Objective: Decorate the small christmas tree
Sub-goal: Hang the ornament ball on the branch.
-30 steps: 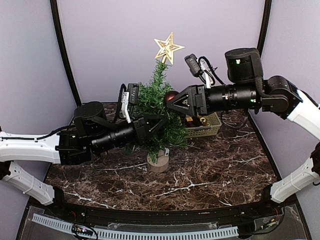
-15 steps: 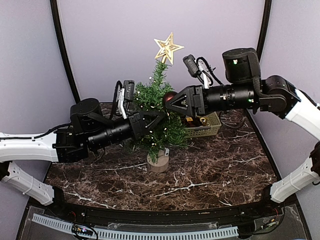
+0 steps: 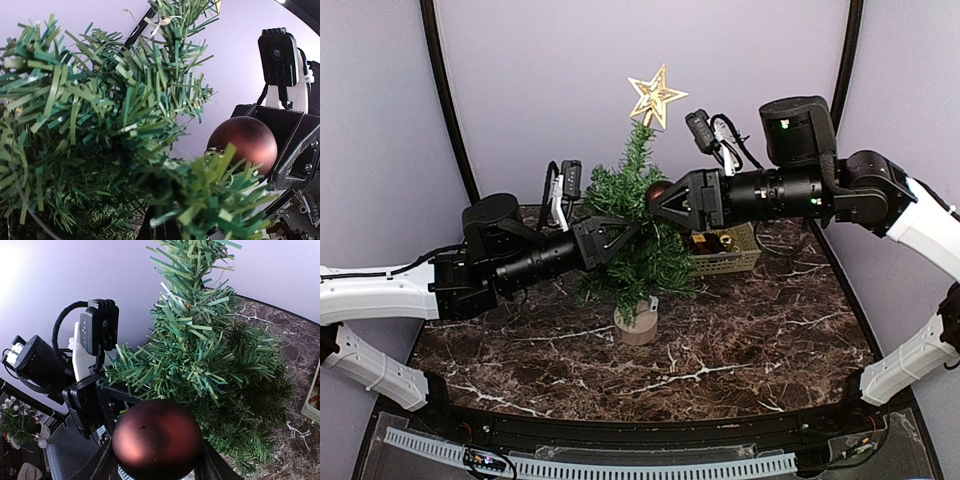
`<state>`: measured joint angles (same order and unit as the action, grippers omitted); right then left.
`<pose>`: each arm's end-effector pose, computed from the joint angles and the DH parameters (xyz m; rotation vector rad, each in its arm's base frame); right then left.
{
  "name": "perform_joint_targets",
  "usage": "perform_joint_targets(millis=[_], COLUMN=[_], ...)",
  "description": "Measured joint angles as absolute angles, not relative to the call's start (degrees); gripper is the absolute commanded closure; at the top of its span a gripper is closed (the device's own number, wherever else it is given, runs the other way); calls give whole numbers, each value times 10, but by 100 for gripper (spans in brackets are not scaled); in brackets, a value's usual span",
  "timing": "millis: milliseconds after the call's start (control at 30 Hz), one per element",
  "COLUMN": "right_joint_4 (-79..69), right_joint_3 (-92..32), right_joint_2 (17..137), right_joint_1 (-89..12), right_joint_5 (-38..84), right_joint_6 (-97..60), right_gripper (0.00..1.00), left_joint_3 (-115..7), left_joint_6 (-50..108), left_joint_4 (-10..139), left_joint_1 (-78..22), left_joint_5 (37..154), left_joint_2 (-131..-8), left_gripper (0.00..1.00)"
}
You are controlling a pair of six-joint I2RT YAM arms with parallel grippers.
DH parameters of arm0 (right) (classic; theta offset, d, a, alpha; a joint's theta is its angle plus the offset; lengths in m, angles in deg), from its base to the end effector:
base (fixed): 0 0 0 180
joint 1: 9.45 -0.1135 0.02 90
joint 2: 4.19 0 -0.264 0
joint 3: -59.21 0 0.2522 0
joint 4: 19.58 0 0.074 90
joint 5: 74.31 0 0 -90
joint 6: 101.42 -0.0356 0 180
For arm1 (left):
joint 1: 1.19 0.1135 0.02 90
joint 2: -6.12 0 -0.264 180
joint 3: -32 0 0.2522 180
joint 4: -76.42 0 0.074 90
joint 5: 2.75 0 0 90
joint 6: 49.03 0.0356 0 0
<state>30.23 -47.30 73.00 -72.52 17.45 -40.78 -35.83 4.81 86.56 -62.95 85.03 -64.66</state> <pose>0.1277 0.2537 0.4561 -0.6281 1.9962 1.0704 0.1402 -0.2581 0.3635 0.3197 1.5658 -1.3464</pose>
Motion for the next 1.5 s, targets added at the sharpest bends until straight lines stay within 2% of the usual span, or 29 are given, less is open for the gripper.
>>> perform_joint_targets(millis=[633, 933, 1067, 1200, 1500], right_joint_4=[285, 263, 263, 263, 260], right_joint_3=[-428, -388, -369, -357, -357], right_joint_2=[730, 709, 692, 671, 642], right_joint_1=[-725, -725, -725, -725, -725], right_joint_5=[141, 164, 185, 191, 139], right_joint_6=[-437, -452, -454, -458, -449], right_gripper=[49, 34, 26, 20, 10], left_joint_3=[-353, -353, -353, -353, -350], left_joint_6=[30, 30, 31, 32, 40], left_joint_4=[870, 869, 863, 854, 791], left_joint_1=[-612, -609, -609, -609, -609], left_joint_5=[873, 883, 882, 882, 853], left_joint_2=[-647, -647, -647, -642, -560], left_gripper=[100, 100, 90, 76, 58])
